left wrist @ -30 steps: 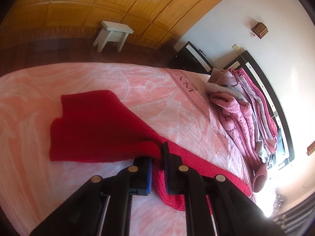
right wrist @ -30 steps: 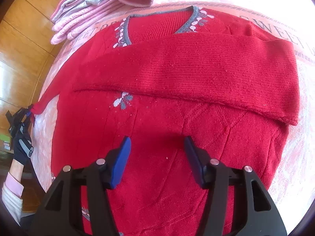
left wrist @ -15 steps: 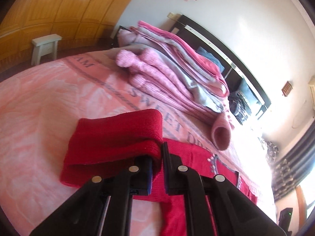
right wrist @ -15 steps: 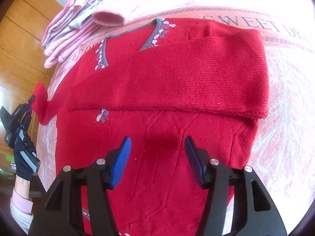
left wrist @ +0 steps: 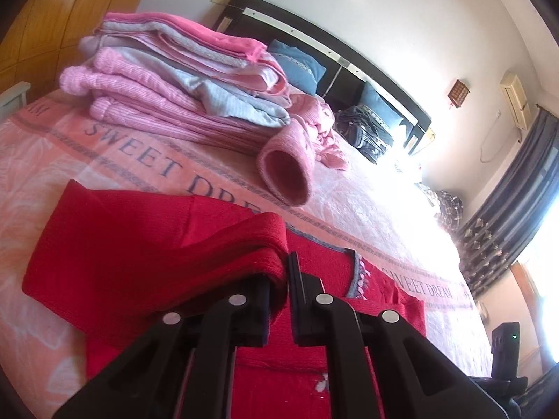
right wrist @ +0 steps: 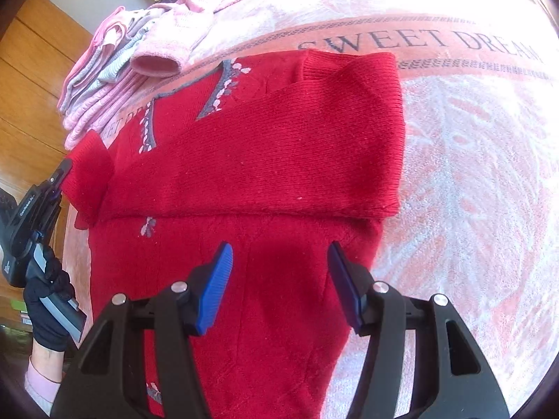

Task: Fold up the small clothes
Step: 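Release the sleeve from the left tool onto the sweater, then pinch and adjust the folded sleeve edge with the right tool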

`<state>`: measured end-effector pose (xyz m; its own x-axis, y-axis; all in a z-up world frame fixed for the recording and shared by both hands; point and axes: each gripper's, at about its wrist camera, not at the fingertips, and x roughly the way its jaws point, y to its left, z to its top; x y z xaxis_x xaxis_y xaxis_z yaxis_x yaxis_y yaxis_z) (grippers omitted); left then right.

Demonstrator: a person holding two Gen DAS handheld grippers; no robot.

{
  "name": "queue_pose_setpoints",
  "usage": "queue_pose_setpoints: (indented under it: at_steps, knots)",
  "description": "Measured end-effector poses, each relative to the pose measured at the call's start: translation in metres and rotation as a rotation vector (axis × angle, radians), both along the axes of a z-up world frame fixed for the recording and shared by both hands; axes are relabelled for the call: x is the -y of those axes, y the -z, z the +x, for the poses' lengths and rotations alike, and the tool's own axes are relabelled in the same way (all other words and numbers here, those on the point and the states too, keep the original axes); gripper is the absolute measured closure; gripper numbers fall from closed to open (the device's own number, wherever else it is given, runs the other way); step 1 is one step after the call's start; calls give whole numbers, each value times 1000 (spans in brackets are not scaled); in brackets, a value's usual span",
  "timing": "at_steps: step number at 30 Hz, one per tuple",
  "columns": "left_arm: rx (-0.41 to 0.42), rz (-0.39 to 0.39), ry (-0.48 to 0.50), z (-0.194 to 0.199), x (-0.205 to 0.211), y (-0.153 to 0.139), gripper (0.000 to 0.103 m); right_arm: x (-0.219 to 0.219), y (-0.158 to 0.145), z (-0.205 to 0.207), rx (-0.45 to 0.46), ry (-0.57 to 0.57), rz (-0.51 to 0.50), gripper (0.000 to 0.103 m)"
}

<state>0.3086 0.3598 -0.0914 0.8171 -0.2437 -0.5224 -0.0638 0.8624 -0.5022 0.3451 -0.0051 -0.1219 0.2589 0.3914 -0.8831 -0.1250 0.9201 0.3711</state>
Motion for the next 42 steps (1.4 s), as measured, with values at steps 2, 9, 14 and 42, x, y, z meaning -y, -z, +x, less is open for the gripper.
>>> queue_pose_setpoints:
  at_steps: [2,9,14,42]
  knots:
    - [6,0,38,5,21,0,95,6,2,1,0,14,-3,46]
    - [2,-46,129,22,85,8,95,24,5,2,11,42,-17,46]
    - [-27,-52,197,30,127,21,95,34,10,3,7,59,-17,46]
    - [-228,-22,109,-8,-62,44,53,-82,5,47,-41,-3,160,52]
